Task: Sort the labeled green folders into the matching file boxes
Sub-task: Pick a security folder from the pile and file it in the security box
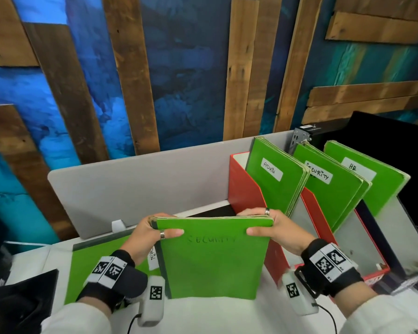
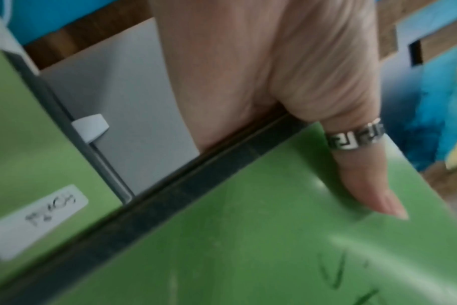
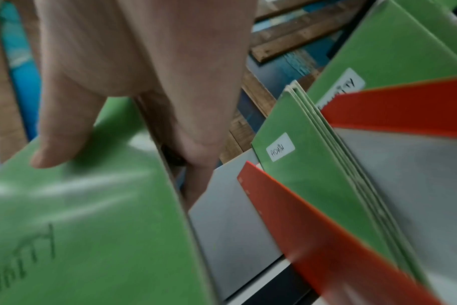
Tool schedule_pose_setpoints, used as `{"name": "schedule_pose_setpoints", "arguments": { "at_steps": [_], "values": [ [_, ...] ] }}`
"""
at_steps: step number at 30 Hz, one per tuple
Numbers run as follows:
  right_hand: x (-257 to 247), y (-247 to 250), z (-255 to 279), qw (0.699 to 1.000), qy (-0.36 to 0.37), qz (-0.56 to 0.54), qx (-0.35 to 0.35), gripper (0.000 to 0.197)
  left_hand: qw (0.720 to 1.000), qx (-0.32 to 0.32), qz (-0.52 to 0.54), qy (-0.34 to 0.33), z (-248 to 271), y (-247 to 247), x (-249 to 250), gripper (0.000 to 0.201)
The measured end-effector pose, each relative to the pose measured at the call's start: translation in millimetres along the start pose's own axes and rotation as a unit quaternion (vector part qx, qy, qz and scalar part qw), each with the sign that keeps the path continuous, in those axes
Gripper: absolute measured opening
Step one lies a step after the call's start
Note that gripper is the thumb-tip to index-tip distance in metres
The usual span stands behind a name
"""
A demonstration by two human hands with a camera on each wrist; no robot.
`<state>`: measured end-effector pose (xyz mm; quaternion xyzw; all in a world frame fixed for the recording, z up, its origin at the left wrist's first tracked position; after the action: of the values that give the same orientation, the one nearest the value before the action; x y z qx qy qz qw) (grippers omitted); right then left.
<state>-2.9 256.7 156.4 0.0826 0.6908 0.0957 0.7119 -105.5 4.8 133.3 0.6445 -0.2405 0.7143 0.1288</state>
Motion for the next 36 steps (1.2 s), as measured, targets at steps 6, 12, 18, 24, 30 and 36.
{"name": "schedule_pose_setpoints", "arguments": {
  "at_steps": [6, 12, 18, 24, 30, 36],
  "values": [
    [-5, -2, 20, 0.961, -0.073, 0.252, -0.082, 0.006, 0.999, -0.014, -0.035, 0.031, -13, -10, 1, 0.089],
    [-23, 26, 42, 0.965, -0.057, 0.254, -0.031, 0.033, 0.998, 0.018, 0.033, -0.059, -25, -46, 42, 0.050],
    [-56, 86, 84, 0.972, 0.031, 0.149, 0.177, 0.015, 0.971, 0.176, 0.091, -0.135, -49, -76, 69, 0.027],
    [-82, 177, 127, 0.904, 0.159, 0.030, 0.397, 0.046, 0.973, 0.207, -0.001, -0.103, -88, -125, 40, 0.015],
    [-74, 228, 139, 0.845, 0.141, -0.021, 0.516, 0.064, 0.982, 0.076, -0.168, -0.033, -126, -206, -3, 0.052],
    [-75, 253, 152, 0.796, 0.163, -0.046, 0.581, 0.060, 0.944, -0.035, -0.328, 0.022, -149, -244, -50, 0.087]
  ]
}}
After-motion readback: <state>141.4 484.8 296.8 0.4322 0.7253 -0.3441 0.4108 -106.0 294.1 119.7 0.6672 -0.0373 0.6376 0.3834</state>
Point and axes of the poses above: each hand's wrist, its own z-axis away from the middle knuckle, its own y-axis out of the back of the hand, x = y × z, the point moved 8 cm from there along -z, towards the middle knuckle, and after that the axes turned 9 degrees about z, right-handed, at the moved point
